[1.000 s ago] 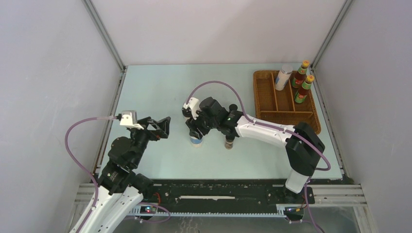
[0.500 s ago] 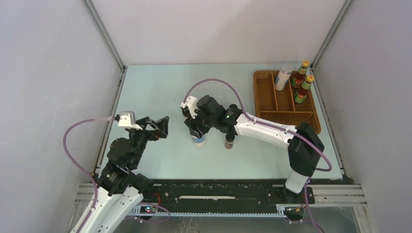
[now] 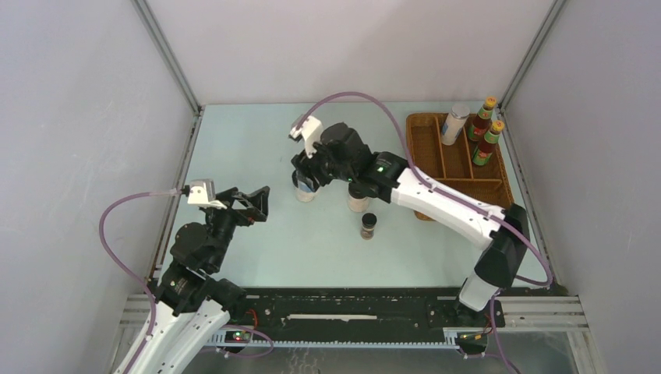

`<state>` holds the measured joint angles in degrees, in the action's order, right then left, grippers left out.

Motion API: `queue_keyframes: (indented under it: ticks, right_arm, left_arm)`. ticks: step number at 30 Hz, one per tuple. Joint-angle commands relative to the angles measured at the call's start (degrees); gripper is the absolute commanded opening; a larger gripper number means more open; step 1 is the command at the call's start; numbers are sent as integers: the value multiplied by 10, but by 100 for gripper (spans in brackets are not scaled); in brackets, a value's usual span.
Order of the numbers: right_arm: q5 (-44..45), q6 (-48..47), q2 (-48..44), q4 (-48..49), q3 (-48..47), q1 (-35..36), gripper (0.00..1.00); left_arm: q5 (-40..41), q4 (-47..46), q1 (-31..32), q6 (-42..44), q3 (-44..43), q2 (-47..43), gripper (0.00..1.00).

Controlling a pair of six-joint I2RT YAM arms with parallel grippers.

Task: Organize the condiment bottles
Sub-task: Pick up the bottle from the center of the board, then place the bottle in the storage box.

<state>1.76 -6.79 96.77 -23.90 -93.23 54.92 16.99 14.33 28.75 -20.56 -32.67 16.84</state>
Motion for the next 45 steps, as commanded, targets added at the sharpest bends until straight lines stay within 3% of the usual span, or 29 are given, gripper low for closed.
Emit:
queue_keyframes:
  ticks: [1, 15, 24, 36, 45]
  right_arm:
    - [61, -15, -69, 17, -48, -24, 0]
    - [268, -11, -135, 42, -14, -158, 0]
    - [345, 81, -153, 20, 29, -256, 0]
    - [334, 215, -203, 11, 127, -380, 0]
    - [302, 246, -196, 21, 163, -441, 0]
  left_arm:
    - [11, -12, 3, 1, 6, -3, 100]
    - [7, -11, 3, -1, 8, 3, 100]
    - [5, -11, 3, -3, 8, 4, 100]
    - [1, -9, 3, -4, 9, 1, 100]
    - [1, -7, 3, -4, 10, -4, 100]
